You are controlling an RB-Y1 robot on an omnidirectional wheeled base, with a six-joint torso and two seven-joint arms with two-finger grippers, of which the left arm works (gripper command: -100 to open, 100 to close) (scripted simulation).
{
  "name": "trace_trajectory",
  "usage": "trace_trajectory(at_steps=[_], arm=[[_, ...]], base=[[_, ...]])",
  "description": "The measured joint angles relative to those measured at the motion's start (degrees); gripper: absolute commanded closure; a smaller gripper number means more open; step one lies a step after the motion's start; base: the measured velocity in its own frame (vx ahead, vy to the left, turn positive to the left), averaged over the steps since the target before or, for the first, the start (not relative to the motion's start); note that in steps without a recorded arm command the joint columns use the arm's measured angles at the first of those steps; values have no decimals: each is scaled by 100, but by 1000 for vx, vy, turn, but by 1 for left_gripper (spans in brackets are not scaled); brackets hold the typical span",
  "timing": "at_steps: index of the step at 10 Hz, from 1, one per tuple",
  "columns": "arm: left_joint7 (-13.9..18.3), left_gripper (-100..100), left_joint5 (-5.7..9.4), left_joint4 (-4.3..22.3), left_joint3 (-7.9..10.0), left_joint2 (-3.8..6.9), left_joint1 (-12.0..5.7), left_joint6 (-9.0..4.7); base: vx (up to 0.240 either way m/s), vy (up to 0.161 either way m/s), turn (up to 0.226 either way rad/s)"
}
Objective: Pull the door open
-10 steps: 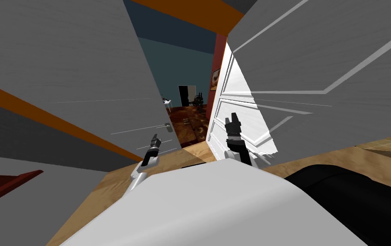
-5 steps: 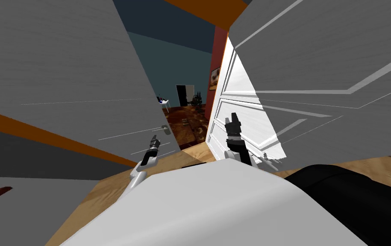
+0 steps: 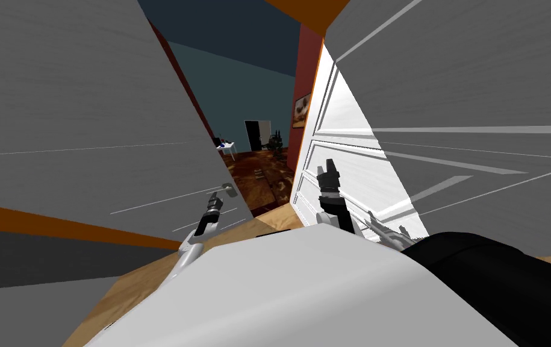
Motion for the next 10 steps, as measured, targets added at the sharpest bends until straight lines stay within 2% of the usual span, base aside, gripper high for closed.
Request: trace_trajectory(at_steps=[2, 4, 5, 10], arm=[[1, -100, 14, 116, 79, 10, -8, -56], [42, -100, 36, 207, 127, 72, 7, -120], [47, 100, 36, 207, 119, 63, 20, -134], [41, 100, 35, 212, 121, 67, 8, -111]], base=[[214, 66, -82], [142, 40, -22], [-27, -13, 4], [-11, -2, -5]])
